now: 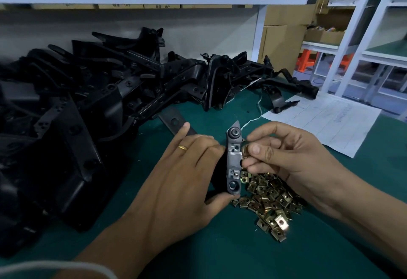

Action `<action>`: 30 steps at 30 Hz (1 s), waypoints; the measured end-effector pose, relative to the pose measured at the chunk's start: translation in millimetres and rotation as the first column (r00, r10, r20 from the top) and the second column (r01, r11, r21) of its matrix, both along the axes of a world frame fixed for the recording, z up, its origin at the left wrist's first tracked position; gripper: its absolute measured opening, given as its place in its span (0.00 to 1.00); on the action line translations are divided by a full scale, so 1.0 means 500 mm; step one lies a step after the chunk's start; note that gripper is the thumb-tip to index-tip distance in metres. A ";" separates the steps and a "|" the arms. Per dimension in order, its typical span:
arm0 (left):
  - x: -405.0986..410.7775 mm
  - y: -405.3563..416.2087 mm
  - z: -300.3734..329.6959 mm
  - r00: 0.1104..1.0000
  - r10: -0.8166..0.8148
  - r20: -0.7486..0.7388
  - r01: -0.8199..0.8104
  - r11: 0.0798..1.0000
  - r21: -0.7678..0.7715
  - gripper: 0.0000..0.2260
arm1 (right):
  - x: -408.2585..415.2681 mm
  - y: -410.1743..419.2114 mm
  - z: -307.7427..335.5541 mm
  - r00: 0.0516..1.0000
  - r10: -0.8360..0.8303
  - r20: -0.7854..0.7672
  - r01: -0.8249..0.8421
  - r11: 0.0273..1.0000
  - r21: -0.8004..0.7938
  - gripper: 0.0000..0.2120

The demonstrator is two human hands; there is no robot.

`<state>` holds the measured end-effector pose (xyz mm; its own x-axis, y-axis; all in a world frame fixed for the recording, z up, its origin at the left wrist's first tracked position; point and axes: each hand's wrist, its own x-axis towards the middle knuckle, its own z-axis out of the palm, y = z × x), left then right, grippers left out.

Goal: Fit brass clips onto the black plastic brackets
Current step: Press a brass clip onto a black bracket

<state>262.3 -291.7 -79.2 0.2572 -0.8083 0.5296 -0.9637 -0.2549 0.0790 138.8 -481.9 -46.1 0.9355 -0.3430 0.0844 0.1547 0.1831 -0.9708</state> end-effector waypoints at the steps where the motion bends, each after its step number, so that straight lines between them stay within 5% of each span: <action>1: -0.001 -0.001 0.000 1.000 0.003 0.010 -0.003 1.000 -0.003 0.28 | 0.001 0.002 0.000 1.000 -0.011 0.002 0.011 1.000 0.006 0.13; 30: -0.009 -0.004 0.009 0.999 0.033 0.027 -0.034 0.998 0.047 0.29 | -0.002 0.025 0.000 0.994 -0.108 0.017 0.108 0.994 0.007 0.12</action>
<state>258.0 -293.8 -74.7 0.2710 -0.8241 0.4975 -0.9562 -0.2898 0.0408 137.7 -469.7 -46.0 0.8914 -0.4427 0.0975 0.1904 0.1704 -0.9668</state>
